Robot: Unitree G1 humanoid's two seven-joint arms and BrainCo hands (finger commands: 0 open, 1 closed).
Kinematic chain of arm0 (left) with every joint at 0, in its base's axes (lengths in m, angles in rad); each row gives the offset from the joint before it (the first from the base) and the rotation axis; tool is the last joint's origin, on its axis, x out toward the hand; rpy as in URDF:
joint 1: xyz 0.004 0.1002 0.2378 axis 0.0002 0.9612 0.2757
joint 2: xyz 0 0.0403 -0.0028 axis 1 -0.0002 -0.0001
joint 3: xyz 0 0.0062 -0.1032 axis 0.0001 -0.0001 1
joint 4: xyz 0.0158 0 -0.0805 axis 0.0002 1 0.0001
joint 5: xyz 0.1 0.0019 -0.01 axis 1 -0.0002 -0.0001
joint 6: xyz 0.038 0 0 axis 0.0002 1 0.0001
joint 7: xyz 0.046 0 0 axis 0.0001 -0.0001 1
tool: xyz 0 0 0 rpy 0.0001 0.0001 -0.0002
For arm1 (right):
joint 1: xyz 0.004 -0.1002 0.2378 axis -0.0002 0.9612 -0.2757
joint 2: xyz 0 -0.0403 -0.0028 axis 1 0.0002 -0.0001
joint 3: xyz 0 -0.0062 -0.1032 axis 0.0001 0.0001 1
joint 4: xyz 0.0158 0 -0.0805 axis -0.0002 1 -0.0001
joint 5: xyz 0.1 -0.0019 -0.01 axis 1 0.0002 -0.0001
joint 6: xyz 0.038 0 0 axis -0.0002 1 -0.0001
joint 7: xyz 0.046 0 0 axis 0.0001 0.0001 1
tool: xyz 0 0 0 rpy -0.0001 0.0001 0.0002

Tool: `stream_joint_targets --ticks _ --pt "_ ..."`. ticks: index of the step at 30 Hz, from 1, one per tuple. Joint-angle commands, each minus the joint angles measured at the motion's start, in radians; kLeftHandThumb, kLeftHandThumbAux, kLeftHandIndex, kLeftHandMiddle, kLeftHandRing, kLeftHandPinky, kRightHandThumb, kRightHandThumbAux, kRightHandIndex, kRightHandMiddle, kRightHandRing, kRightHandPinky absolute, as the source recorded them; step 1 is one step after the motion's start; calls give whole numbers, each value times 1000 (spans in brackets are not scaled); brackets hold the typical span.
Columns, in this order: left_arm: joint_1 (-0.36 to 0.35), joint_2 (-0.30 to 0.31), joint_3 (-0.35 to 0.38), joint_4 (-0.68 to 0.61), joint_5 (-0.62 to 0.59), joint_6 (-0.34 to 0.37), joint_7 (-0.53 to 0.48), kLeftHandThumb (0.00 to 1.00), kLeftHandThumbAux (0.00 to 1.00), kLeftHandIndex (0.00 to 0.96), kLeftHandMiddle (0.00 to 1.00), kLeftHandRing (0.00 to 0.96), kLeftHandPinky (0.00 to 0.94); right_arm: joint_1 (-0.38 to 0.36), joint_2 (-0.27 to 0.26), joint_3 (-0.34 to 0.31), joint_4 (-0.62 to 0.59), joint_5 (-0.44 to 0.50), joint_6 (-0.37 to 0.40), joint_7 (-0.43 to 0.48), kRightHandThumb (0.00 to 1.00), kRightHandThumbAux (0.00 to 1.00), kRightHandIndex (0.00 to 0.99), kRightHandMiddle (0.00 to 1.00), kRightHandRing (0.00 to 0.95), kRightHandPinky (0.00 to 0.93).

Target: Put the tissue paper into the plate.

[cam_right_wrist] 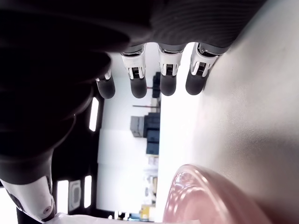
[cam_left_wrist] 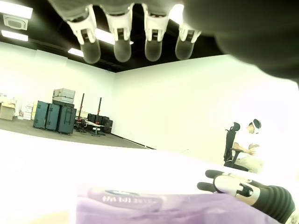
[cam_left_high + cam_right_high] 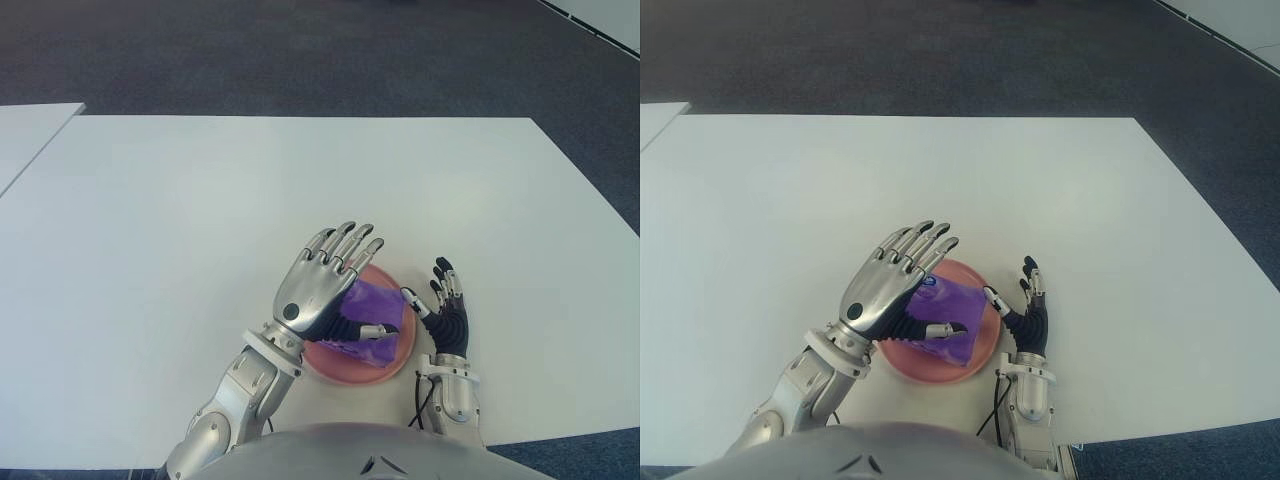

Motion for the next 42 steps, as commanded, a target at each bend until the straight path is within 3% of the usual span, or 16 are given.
stream_joint_targets --ticks 1,27,29,32,35,39,42 --pt "33 -35 -26 -9 -4 -1 -6 66 249 0 0 0 0 32 11 10 23 -1 42 -1 114 687 59 54 8 0" --pt "-17 -68 23 78 -84 2 6 52 258 11 16 0 0 10 14 -3 53 47 84 20 146 637 24 5 0 0" --pt "-75 -70 83 171 -146 5 34 58 270 42 30 0 8 7 15 -3 61 50 79 20 155 634 28 6 0 1" --pt "-145 -143 162 323 -258 49 85 91 294 116 63 26 71 3 21 -3 73 45 70 10 163 637 39 16 0 0" --pt "-148 -261 215 377 -428 79 111 115 309 179 89 52 111 -6 27 1 96 19 57 -19 142 640 43 30 0 0" --pt "-136 -368 308 422 -689 41 141 115 329 236 112 71 115 -9 33 8 124 -5 35 -53 107 639 51 58 3 0" --pt "-117 -393 368 442 -825 8 147 98 367 267 137 93 128 -8 36 11 134 -6 27 -64 94 631 60 84 13 0"
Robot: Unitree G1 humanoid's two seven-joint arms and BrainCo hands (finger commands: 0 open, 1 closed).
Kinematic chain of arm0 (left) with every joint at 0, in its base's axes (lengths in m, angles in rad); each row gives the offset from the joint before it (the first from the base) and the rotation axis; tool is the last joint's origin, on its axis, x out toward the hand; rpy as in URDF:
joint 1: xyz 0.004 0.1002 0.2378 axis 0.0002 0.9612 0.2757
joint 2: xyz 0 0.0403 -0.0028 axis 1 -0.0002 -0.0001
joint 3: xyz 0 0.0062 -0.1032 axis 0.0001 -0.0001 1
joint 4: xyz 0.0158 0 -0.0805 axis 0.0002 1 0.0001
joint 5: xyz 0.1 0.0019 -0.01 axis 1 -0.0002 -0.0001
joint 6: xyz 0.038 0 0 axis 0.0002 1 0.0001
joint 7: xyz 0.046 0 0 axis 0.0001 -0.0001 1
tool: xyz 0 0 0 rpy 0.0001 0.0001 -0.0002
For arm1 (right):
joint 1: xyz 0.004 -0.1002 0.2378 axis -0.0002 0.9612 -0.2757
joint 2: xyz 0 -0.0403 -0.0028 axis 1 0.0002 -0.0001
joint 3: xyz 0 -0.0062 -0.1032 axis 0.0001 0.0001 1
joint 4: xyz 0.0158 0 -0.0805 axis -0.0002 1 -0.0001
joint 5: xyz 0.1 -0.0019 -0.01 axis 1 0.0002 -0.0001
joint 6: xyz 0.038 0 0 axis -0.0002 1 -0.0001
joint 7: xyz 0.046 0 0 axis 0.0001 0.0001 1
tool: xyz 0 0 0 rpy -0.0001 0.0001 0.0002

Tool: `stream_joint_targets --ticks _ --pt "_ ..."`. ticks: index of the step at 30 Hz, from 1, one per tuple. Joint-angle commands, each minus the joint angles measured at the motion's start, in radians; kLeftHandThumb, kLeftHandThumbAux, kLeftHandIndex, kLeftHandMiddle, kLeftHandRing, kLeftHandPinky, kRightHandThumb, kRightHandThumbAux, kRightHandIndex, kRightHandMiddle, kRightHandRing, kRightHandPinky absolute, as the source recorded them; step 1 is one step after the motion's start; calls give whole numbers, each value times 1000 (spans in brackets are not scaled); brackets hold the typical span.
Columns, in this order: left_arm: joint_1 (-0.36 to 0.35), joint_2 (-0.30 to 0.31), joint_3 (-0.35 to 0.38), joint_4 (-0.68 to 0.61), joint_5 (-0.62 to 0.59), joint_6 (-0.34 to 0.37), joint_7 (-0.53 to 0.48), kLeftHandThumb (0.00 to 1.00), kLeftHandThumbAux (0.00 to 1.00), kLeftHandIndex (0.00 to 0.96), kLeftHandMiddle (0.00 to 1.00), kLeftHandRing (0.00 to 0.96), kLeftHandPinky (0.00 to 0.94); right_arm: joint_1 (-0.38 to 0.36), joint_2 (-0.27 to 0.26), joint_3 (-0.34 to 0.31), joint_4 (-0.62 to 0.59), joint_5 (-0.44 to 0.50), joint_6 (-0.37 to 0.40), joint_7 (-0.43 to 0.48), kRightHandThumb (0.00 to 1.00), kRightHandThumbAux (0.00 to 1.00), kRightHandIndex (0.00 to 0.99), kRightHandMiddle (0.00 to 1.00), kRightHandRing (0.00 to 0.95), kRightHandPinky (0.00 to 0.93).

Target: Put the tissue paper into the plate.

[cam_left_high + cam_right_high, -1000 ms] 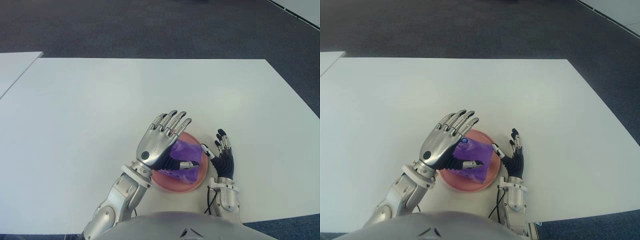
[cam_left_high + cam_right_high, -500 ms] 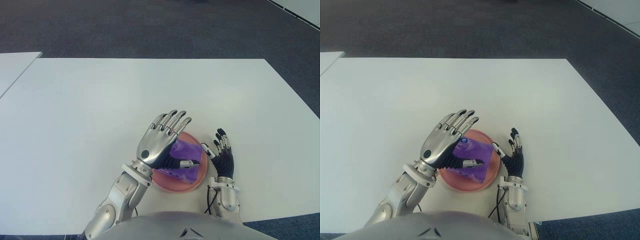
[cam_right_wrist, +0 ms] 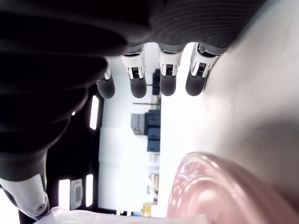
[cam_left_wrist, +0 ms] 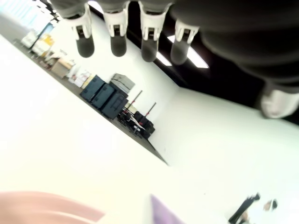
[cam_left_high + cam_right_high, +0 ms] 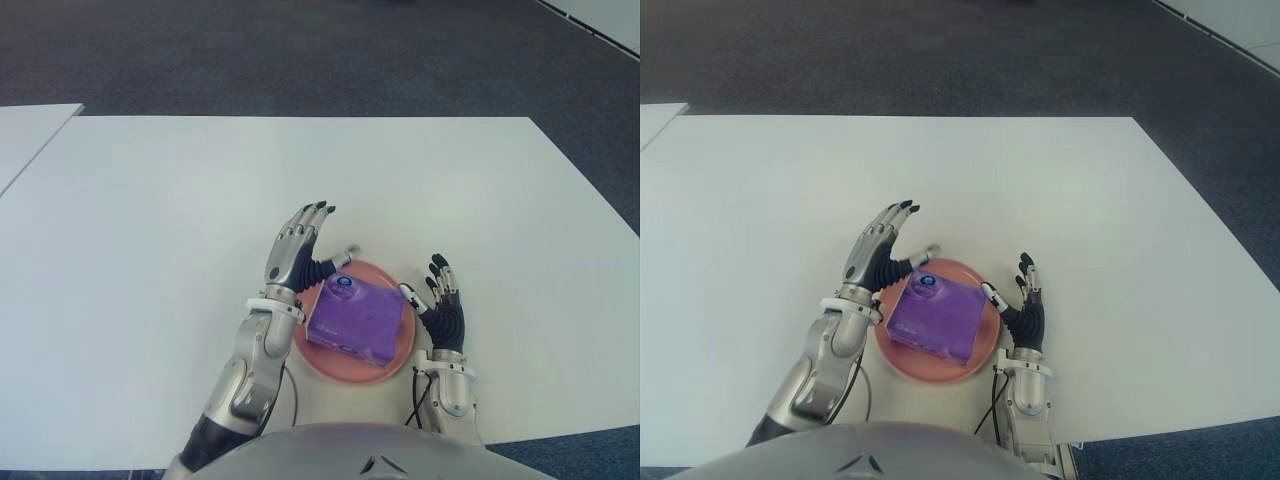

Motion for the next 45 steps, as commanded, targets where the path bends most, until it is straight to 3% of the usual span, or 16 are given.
stream_joint_targets --ticks 1,5,8,11,19,35,39,45 --pt "45 -131 124 84 -321 -49 39 90 391 273 150 107 138 20 41 8 100 -13 41 -36 95 624 65 96 20 0" --pt "132 -113 250 132 -563 -147 -8 60 467 269 176 133 152 29 40 -2 91 11 41 -37 103 610 76 121 38 0" --pt "180 -91 284 150 -652 -195 -35 44 508 259 188 152 175 33 33 -6 78 27 13 -29 107 601 79 131 51 0" --pt "222 -80 270 142 -696 -234 -47 35 529 255 194 164 188 36 26 -7 77 36 -24 -22 111 599 78 132 57 0" --pt "285 -63 238 166 -727 -347 -40 48 554 263 195 173 210 53 11 -7 64 50 -41 3 106 607 68 124 55 0" --pt "354 -70 223 210 -722 -476 -20 97 545 265 216 191 232 48 -4 -45 61 84 -6 41 97 625 59 107 47 0" --pt "404 -50 225 280 -753 -516 -51 82 521 228 215 193 215 45 2 -55 53 86 27 31 106 623 55 100 39 0" --pt "505 -67 198 251 -745 -563 -38 76 540 235 236 207 225 44 -6 -57 42 88 28 44 114 622 56 104 41 0"
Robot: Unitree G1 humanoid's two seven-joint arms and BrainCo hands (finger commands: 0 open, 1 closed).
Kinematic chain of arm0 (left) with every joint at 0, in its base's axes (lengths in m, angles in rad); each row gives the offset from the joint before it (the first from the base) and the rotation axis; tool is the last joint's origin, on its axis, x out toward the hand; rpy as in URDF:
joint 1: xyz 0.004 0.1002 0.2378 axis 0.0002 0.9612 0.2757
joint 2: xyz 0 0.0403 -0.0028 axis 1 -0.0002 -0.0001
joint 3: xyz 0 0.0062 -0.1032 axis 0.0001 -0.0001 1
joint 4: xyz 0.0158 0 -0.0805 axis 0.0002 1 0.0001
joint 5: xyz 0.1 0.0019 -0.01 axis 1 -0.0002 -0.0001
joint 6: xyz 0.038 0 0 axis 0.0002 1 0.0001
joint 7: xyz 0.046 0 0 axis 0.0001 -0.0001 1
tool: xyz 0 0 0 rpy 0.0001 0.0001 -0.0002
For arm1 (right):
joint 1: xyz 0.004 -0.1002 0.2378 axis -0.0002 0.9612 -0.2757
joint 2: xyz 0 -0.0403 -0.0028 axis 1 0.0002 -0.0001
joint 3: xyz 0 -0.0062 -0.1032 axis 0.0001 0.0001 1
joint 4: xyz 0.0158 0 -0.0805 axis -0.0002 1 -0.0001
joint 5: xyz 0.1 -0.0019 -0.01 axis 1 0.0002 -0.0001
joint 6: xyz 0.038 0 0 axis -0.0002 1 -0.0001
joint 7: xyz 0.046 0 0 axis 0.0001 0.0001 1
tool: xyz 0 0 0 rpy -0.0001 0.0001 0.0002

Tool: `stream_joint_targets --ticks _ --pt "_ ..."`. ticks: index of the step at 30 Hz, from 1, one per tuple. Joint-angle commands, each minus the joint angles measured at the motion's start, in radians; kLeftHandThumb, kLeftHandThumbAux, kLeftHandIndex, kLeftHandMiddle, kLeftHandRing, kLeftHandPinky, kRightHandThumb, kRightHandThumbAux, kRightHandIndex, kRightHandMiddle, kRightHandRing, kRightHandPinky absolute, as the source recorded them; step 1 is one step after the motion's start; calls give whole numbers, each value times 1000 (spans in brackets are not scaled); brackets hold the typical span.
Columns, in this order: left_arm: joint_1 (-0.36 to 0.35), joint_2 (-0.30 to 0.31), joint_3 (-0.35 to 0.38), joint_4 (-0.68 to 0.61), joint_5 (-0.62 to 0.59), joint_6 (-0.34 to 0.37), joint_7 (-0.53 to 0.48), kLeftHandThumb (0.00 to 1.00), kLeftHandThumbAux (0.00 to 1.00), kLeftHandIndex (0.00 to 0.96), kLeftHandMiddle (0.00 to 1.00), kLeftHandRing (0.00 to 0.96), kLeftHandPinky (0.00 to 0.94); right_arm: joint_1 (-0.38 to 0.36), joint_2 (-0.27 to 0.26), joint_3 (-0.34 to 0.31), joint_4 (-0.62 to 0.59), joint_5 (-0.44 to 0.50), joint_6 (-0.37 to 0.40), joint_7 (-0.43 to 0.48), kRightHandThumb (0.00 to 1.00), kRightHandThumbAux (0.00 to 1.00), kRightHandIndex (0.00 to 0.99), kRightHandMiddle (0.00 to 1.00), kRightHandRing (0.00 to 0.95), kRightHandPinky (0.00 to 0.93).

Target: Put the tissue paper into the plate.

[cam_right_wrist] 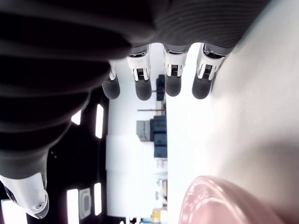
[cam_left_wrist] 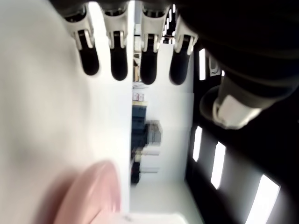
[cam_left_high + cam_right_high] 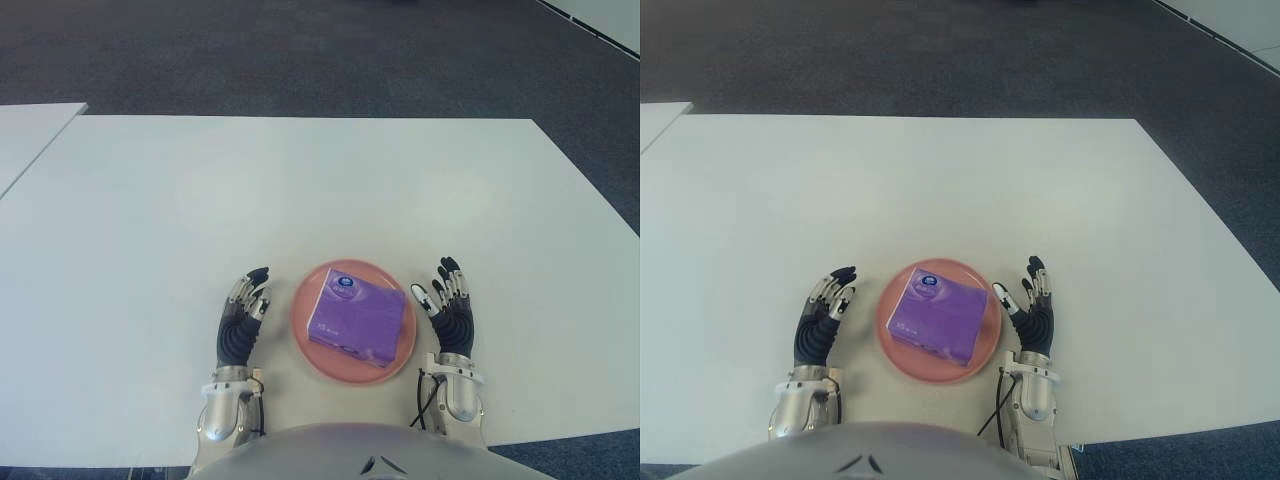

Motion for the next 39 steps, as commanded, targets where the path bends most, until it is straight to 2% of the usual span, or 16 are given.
stream_joint_targets --ticks 1,11,24,39 --pt "76 -18 -17 9 -4 -4 2 76 544 239 240 210 228 31 -2 -16 36 13 59 8 114 624 56 104 41 0" --pt "63 -59 -26 21 -46 41 24 78 559 243 197 156 164 33 -8 -22 34 19 46 36 104 634 55 103 47 0" --pt "44 -54 -39 54 -57 57 18 76 554 222 183 151 174 37 -14 -22 17 -22 52 24 69 644 50 96 45 0" --pt "70 -42 -57 28 -68 71 10 73 551 212 184 158 193 60 -4 -15 -20 -23 76 25 79 620 61 116 49 0"
